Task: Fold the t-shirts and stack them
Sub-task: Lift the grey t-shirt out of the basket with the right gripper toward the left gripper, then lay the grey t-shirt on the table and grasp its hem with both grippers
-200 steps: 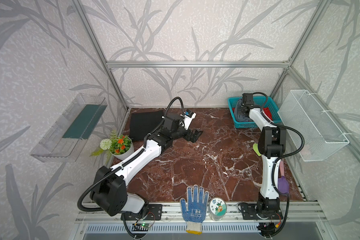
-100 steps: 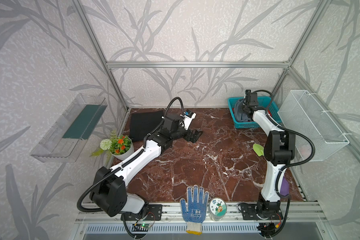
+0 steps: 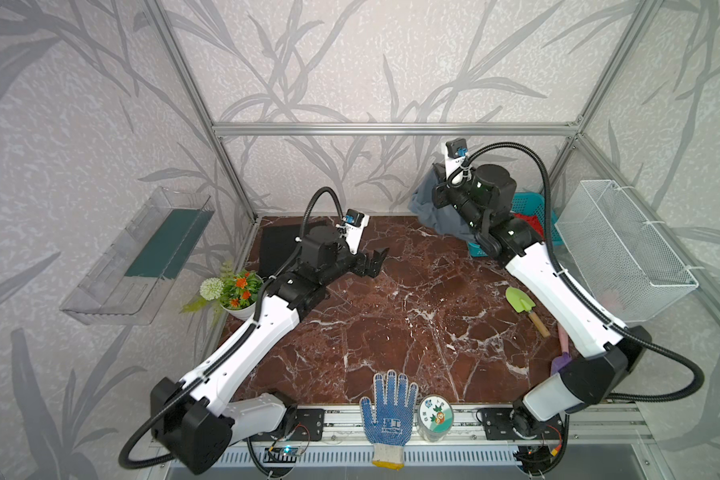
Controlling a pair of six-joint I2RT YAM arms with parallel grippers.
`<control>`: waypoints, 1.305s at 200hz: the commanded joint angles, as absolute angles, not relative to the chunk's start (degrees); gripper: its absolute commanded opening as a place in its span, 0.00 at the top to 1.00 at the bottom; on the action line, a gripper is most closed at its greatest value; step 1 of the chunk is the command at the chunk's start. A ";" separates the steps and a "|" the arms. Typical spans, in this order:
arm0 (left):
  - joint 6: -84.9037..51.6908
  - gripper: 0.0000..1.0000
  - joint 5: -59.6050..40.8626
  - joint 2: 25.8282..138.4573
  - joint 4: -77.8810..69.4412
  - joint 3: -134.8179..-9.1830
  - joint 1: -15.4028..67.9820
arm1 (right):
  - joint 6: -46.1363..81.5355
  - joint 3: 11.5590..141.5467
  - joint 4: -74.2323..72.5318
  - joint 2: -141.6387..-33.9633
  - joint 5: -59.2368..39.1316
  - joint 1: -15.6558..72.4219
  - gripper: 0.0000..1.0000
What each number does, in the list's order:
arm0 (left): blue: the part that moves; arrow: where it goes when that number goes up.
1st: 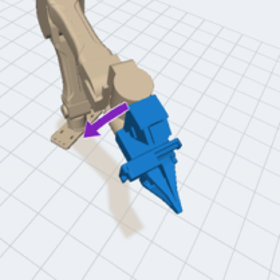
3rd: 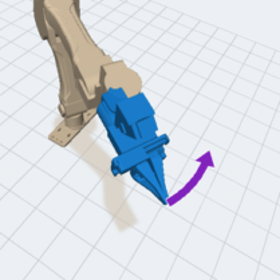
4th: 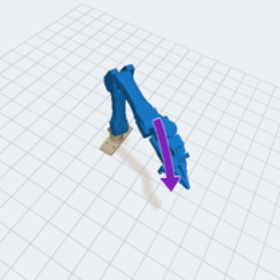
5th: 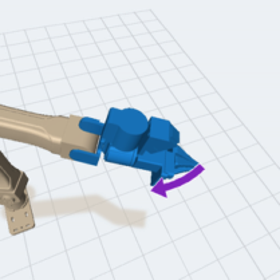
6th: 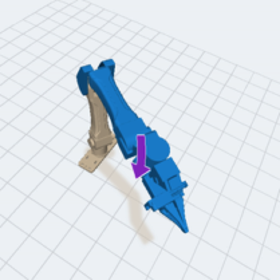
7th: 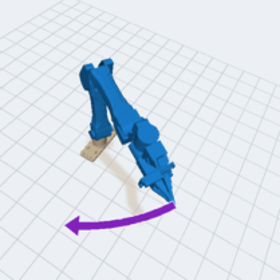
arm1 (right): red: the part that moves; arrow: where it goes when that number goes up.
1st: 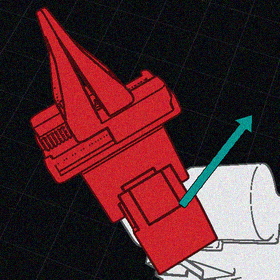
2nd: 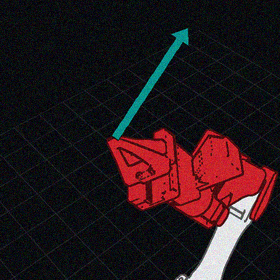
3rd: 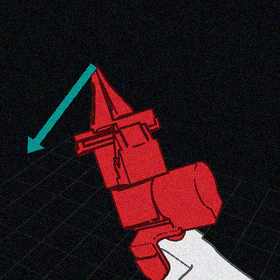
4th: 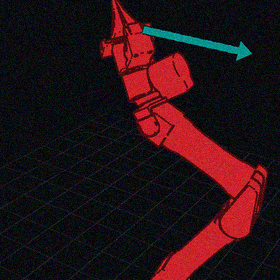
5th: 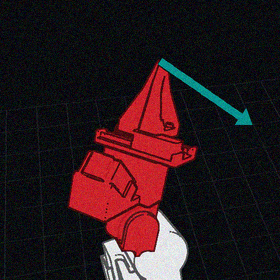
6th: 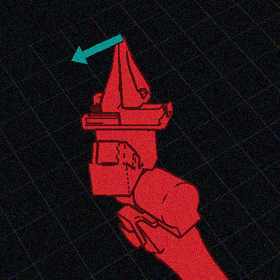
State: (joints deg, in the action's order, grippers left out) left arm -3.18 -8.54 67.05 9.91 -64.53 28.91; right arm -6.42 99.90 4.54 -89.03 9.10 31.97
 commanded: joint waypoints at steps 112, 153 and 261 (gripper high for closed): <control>-23.29 0.07 0.64 54.17 25.79 -42.92 29.42 | 8.78 58.07 -6.95 -88.50 12.68 28.47 0.41; -31.89 0.19 2.12 60.92 33.75 -40.63 30.07 | 10.56 50.45 -2.02 -80.07 11.58 31.63 0.21; -26.44 0.36 5.50 79.33 23.24 -42.53 20.02 | 20.26 43.97 2.45 -82.62 2.10 52.53 0.26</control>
